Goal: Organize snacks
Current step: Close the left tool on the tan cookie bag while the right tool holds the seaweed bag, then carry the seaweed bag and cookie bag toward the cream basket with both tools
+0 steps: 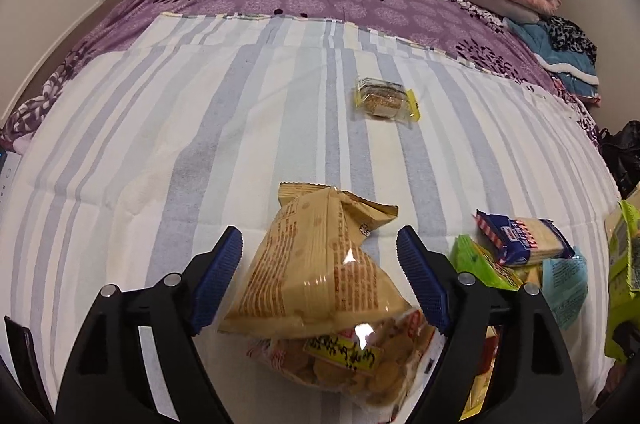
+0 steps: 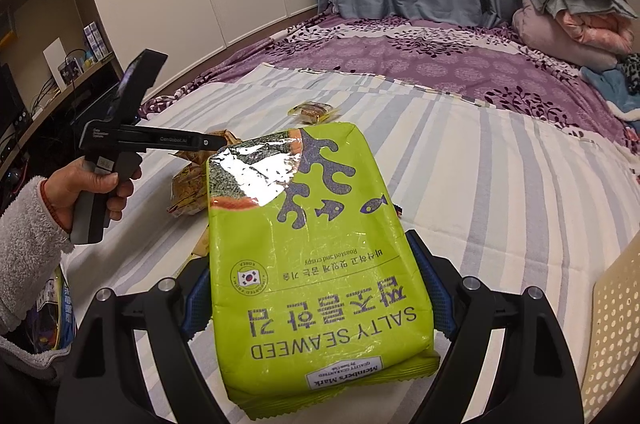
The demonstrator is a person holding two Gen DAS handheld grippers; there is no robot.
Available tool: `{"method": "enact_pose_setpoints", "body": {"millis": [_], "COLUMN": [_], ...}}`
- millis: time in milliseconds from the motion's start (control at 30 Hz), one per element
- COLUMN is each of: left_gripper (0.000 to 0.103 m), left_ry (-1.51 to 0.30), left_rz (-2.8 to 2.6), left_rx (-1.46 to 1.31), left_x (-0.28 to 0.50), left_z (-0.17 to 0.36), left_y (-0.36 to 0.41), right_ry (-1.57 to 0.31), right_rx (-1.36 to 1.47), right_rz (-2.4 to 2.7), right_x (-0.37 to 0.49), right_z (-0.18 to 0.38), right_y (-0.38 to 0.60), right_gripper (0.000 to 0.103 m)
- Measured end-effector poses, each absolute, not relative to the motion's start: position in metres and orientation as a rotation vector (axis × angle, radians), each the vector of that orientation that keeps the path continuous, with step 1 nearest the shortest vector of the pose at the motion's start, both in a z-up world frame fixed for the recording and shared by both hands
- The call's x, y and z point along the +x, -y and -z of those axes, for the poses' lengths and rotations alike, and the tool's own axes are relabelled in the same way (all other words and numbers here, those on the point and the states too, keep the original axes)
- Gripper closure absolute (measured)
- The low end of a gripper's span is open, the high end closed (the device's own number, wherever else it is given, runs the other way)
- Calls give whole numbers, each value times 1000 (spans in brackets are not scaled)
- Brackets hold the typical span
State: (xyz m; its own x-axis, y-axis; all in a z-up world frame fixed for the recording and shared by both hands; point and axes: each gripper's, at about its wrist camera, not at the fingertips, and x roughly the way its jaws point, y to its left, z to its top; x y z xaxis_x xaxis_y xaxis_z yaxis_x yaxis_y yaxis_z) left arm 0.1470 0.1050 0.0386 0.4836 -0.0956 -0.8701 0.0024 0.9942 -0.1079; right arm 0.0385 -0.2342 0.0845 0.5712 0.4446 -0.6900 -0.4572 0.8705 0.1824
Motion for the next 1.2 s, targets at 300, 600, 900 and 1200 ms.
{"method": "enact_pose_setpoints", "body": {"millis": [300, 600, 900, 1200], "left_gripper": [57, 91, 20, 48], "left_ry": [-1016, -938, -1057, -1127], "left_rz": [70, 89, 75, 106], "left_rx": [-106, -96, -24, -26], "left_x": [139, 124, 141, 156], "left_z": [-41, -74, -50, -24], "left_y": [-101, -95, -94, -98], "right_ry": [-792, -751, -739, -730], "right_rx": [5, 27, 36, 65], "right_rz": [-507, -494, -474, -437], "right_x": [34, 22, 14, 17], "right_z": [-84, -98, -106, -107], "right_y": [236, 242, 251, 256], "right_gripper": [20, 20, 20, 20]}}
